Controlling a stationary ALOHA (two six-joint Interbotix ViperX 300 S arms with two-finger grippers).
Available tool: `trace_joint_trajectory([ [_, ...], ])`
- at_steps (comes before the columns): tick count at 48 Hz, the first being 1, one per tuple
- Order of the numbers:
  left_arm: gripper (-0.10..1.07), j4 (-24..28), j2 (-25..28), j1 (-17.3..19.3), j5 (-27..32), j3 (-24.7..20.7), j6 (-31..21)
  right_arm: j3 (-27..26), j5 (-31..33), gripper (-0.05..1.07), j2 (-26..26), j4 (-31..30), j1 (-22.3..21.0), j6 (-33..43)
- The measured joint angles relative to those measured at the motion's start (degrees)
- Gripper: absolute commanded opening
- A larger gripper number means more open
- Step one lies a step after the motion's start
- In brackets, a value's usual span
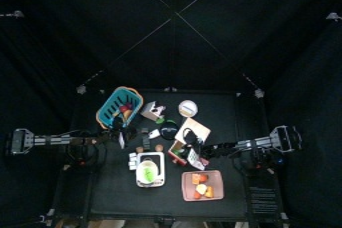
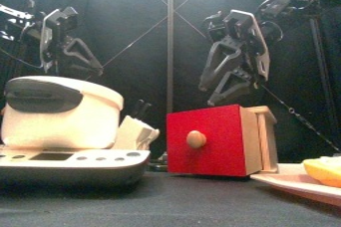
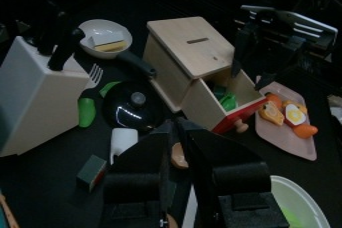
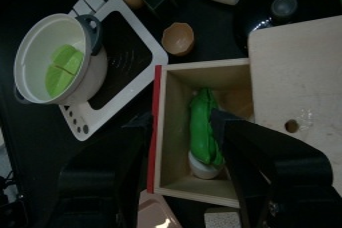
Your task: Grab salmon
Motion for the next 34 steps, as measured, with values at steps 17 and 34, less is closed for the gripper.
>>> trace_joint_trajectory([
  [17,0.57,0.0,0.0,0.0,0.0,0.0,0.0,6.24,3.69,0.85,-11.69,4.04,8.35,0.44],
  [34,0.57,-0.09,0.0,0.0,0.0,0.0,0.09,10.63,22.68,0.85,-13.89,20.39,15.82,-0.18],
])
